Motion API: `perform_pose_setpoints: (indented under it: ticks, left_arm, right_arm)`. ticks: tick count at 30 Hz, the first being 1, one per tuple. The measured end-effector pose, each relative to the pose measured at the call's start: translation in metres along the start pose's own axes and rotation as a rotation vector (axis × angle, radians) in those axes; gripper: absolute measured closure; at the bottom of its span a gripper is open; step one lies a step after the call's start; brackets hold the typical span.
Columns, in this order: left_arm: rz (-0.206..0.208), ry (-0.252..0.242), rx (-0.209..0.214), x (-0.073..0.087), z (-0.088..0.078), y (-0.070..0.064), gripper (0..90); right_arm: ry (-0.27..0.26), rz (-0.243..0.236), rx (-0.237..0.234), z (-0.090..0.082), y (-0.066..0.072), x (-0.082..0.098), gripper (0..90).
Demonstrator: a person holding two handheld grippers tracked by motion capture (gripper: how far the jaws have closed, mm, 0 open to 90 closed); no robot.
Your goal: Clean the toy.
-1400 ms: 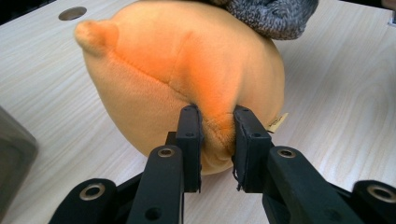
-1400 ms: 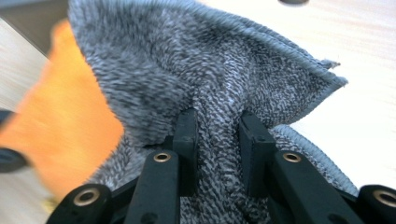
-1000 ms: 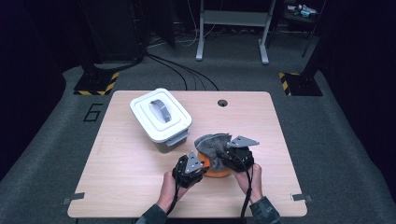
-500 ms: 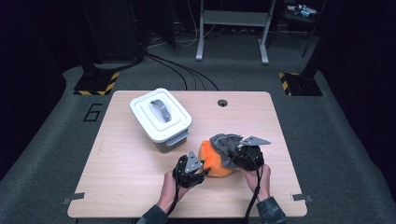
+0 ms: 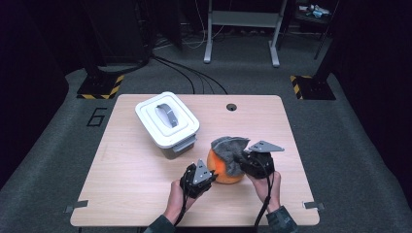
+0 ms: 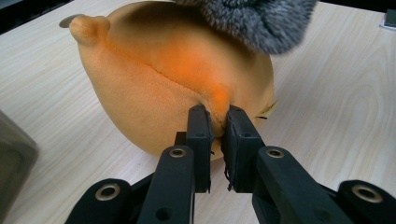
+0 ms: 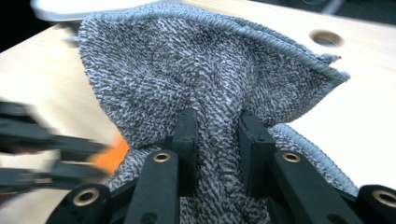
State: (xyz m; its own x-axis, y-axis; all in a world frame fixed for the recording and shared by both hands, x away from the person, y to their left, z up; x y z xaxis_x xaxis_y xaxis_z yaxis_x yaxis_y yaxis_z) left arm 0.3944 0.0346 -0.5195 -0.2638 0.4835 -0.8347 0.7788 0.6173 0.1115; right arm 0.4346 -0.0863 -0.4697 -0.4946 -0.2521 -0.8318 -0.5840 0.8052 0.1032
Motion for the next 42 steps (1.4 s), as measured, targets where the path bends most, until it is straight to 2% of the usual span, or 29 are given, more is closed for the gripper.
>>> perform_pose_setpoints:
  ticks: [2,3,5,7,8,12,17,20,23,25,27,29,32,34,37,40,42]
  left_arm:
    - [0.002,-0.002,0.002,-0.001,0.001,-0.001,82.1]
    - [0.001,0.001,0.001,0.000,0.001,-0.001,82.4]
    - [-0.013,0.009,-0.004,0.001,0.003,0.000,82.9]
    - [-0.030,0.004,0.006,0.002,0.002,0.001,83.4]
    - [-0.026,0.005,0.008,0.002,0.002,0.002,83.6]
    - [-0.034,0.001,0.009,0.002,0.002,0.002,83.6]
    - [-0.043,-0.004,0.014,0.002,0.002,0.003,83.5]
    - [-0.040,-0.005,0.016,0.002,0.002,0.002,83.5]
    - [-0.029,-0.003,0.017,0.001,0.002,0.001,83.4]
    - [-0.034,-0.007,0.013,0.001,0.002,0.003,83.4]
    - [-0.038,-0.007,0.018,0.000,0.002,0.003,83.4]
    - [-0.030,-0.011,0.023,0.000,0.002,0.002,83.4]
    - [-0.017,-0.008,0.023,-0.001,0.002,0.001,83.4]
    - [-0.019,-0.007,0.023,-0.001,0.002,0.001,83.4]
    - [-0.017,-0.001,0.015,-0.001,0.002,0.001,83.5]
    - [-0.031,-0.007,0.018,0.000,0.002,0.002,83.5]
    - [-0.028,-0.009,0.018,-0.001,0.002,0.001,83.5]
  right_arm:
    - [0.009,-0.052,-0.024,0.003,0.018,-0.003,71.4]
    - [0.031,-0.074,-0.026,0.007,0.025,-0.002,71.3]
    - [0.058,-0.132,0.010,0.016,0.029,0.003,71.5]
    - [0.064,-0.116,0.008,0.019,0.027,0.006,71.6]
    - [0.059,-0.104,0.004,0.019,0.023,0.006,71.6]
    - [0.065,-0.074,0.043,0.015,0.004,0.010,71.6]
    - [0.083,0.024,0.106,0.014,-0.036,0.026,71.5]
    - [0.107,0.070,0.128,0.016,-0.055,0.039,71.5]
    - [0.104,0.088,0.117,0.013,-0.058,0.041,71.5]
    - [0.075,0.087,0.113,0.005,-0.053,0.033,71.4]
    - [0.034,0.067,0.088,0.000,-0.044,0.023,71.4]
    - [0.017,0.052,0.055,-0.004,-0.027,0.011,71.4]
    - [0.013,-0.020,0.005,0.000,0.004,-0.004,71.3]
    - [0.018,-0.060,-0.014,0.005,0.017,-0.008,71.2]
    - [0.074,-0.115,0.011,0.019,0.029,-0.005,71.2]
    - [0.085,-0.158,0.059,0.023,0.025,-0.002,71.2]
    - [0.091,-0.164,0.083,0.022,0.020,-0.001,71.3]
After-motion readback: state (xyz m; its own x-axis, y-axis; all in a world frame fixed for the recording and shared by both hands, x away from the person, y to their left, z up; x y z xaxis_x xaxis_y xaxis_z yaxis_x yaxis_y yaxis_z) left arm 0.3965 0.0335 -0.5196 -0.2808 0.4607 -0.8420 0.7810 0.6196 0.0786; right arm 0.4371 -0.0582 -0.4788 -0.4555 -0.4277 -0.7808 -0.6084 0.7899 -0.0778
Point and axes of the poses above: each handheld gripper's, and its own axes: z roughly forward along the jaws, x roughly out of its underside, y roughly to its left, the point moved 9 cm from there along z, roughly forward along the jaws, and after that the axes turned 2 degrees about -x, right-handed, at the moved point
